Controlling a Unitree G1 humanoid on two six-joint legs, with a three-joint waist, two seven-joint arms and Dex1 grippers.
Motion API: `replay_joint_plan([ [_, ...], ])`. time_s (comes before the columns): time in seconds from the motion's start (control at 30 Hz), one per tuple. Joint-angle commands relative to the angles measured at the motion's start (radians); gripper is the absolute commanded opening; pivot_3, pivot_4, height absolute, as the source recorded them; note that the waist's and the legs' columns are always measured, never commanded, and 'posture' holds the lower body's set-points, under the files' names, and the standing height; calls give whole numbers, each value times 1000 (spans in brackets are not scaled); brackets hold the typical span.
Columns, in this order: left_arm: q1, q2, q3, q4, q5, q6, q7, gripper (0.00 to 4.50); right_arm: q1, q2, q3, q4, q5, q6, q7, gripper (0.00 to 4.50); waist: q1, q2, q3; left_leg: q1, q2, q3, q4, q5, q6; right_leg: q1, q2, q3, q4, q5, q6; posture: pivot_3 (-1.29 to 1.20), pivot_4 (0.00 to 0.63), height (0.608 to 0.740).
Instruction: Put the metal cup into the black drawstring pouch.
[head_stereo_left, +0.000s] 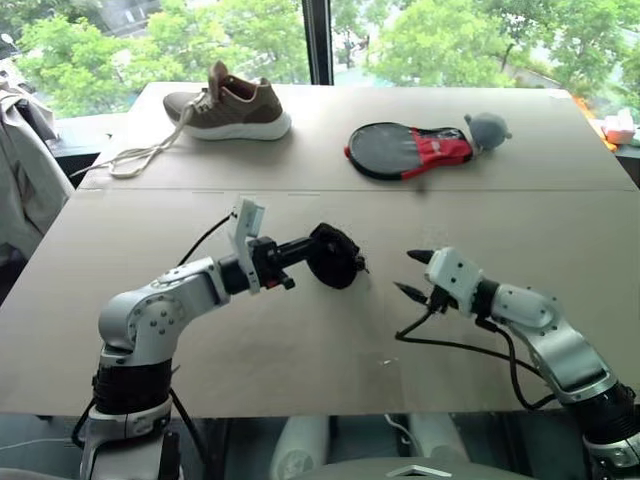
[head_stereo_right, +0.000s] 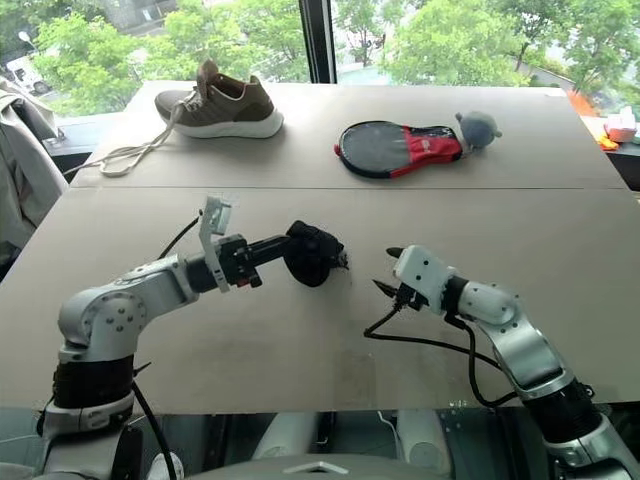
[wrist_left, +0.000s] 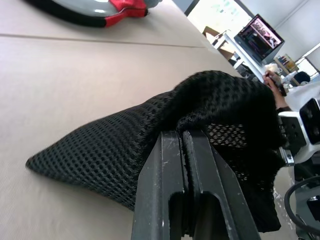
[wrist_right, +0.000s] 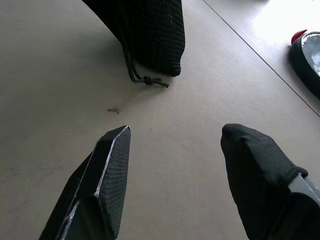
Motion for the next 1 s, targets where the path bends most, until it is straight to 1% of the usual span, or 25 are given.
replay_joint_plan([
  [0.03,23,13,49,-44,-24,-17,-6,0,-34,4,29,11,-77,-79,8,2909,3,0,0,0,0,0,0,0,0,0,0,0,0,0,0,0,150,740],
  [0.13,23,-9,101,-22,-55,-8,41,0,-50,54,48,20,-77,-66,6,2909,6,0,0,0,0,-1,0,0,0,0,0,-1,0,-1,-2,0,150,740],
  [0.2,33,-7,120,-15,-61,-8,47,0,-62,73,73,35,-101,-70,15,2909,5,0,0,0,1,-2,1,0,0,1,0,-1,0,-1,-2,0,150,740],
  [0.37,79,26,128,-19,-45,-17,26,0,-97,127,100,68,-126,-57,18,2909,2,0,0,0,0,-1,1,0,0,1,0,-1,0,-1,-2,0,150,740],
  [0.5,91,32,130,-9,-35,-25,23,0,-119,163,118,94,-140,-60,32,2909,2,0,0,0,0,-2,0,0,0,0,0,-1,0,-1,-2,0,150,740],
  [0.6,102,33,134,1,-30,-30,23,0,-116,225,113,64,-48,58,70,2909,3,0,0,0,0,-2,0,0,0,1,0,-1,0,-1,-2,0,150,740],
  [0.7,106,37,130,8,-24,-33,19,0,-128,249,124,45,-9,130,113,2909,3,0,0,0,1,-2,0,0,0,1,0,-1,0,-1,-2,0,150,740],
  [0.87,92,27,119,11,-29,-30,28,0,-162,257,145,59,36,184,189,2909,2,0,0,0,0,-2,0,0,0,1,0,-1,0,-1,-2,0,150,740],
  [1.0,105,18,105,-9,-36,-23,30,0,-222,287,150,128,20,158,190,2909,1,0,0,0,0,-2,0,0,0,1,0,-2,0,0,-2,0,150,740],
])
